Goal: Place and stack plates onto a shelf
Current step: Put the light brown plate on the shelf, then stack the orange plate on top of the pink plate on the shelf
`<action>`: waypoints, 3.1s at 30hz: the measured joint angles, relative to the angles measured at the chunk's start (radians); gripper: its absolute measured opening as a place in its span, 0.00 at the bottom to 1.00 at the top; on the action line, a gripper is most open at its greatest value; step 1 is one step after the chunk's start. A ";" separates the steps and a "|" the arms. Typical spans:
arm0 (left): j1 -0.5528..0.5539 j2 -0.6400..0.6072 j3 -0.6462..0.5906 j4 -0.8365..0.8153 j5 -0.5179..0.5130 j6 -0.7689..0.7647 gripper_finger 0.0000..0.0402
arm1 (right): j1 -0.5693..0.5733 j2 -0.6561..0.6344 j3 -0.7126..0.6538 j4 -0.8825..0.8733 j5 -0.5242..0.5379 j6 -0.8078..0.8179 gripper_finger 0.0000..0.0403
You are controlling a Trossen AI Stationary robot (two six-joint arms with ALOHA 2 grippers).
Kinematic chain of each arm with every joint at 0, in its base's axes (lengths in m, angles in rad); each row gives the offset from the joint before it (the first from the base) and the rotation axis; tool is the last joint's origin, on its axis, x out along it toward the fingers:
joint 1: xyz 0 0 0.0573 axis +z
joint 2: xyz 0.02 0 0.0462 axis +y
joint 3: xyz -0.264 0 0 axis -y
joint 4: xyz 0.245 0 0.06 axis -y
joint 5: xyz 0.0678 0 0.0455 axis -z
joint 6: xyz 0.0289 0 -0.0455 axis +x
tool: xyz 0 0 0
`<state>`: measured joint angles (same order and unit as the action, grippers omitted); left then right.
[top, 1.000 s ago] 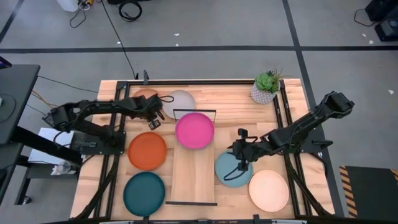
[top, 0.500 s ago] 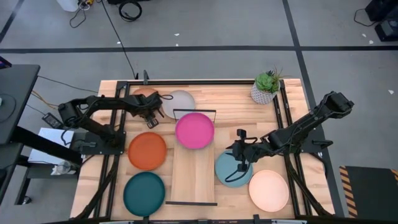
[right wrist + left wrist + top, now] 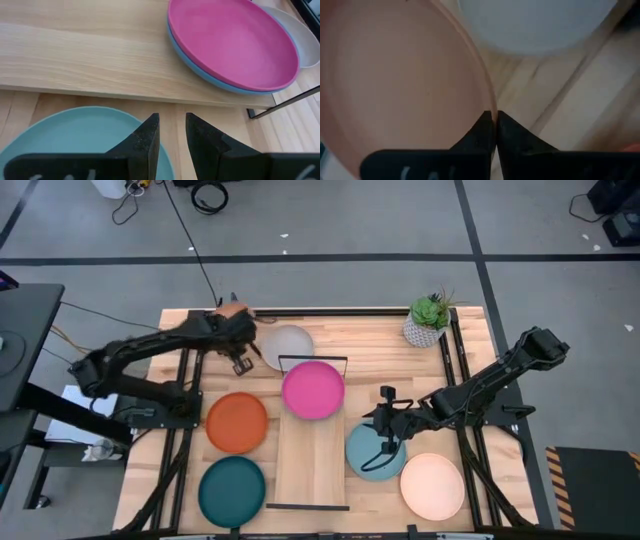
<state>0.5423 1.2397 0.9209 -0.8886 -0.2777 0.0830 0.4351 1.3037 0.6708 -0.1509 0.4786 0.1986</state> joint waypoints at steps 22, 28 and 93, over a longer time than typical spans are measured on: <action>-0.861 -0.129 0.152 0.372 0.340 0.240 0.05 | 0.003 -0.089 0.001 -0.141 0.000 0.081 0.25; -1.035 0.048 0.152 0.366 0.219 0.252 0.05 | 0.004 -0.175 0.002 -0.174 0.000 0.089 0.25; -1.200 0.206 -0.118 0.202 -0.085 -0.936 0.30 | 0.004 -0.194 0.000 -0.152 0.021 0.089 0.25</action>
<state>-0.6578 1.4456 0.8029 -0.6868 -0.3626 -0.8528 0.4392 1.1099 0.6712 -0.3027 0.4996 0.2874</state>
